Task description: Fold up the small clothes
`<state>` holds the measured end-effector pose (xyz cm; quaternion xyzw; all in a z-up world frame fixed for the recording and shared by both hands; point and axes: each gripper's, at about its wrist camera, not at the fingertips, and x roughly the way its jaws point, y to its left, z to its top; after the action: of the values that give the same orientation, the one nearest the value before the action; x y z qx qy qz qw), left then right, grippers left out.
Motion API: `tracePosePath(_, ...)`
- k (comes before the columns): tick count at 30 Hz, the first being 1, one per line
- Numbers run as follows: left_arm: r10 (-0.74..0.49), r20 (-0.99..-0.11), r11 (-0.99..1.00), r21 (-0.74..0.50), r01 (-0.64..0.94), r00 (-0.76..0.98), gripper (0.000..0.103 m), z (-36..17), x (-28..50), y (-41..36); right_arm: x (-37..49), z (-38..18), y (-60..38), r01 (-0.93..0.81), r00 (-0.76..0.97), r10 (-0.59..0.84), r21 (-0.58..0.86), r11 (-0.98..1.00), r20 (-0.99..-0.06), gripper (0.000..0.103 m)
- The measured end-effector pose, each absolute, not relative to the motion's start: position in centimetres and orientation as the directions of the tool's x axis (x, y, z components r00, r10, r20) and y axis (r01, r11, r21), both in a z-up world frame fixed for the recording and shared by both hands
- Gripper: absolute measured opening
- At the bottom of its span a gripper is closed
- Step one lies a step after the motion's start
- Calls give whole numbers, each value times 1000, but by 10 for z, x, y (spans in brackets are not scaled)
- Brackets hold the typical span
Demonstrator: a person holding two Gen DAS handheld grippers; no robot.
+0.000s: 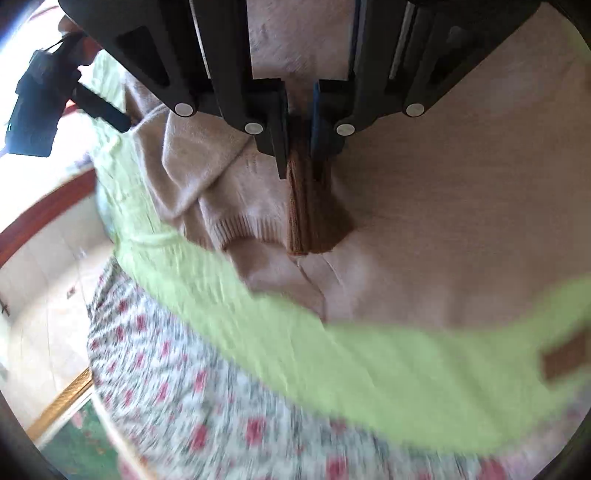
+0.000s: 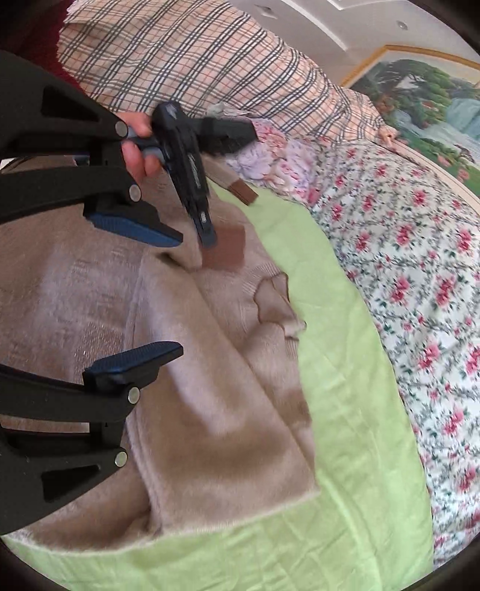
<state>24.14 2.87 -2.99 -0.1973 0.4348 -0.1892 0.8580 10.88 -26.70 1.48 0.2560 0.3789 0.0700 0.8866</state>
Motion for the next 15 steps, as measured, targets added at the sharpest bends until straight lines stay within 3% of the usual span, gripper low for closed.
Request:
tracePosePath(3,-453,-597,856,-498,136,662,10,-16,197,63,104,15,-275,92,712,298,505,858,-636,55)
tracePosePath(10,-562,-658,786,-613,77,500,41,-68,170,90,102,11,-280,113,712,290,513,851,-639,55)
tracePosePath(14,-601,-627,748,-660,72,496,57,-70,187,85,99,13,-285,118,716,280,507,854,-639,55)
tracePosePath(15,-608,-619,738,-671,68,496,57,-71,191,85,98,13,-288,123,720,275,507,853,-637,55)
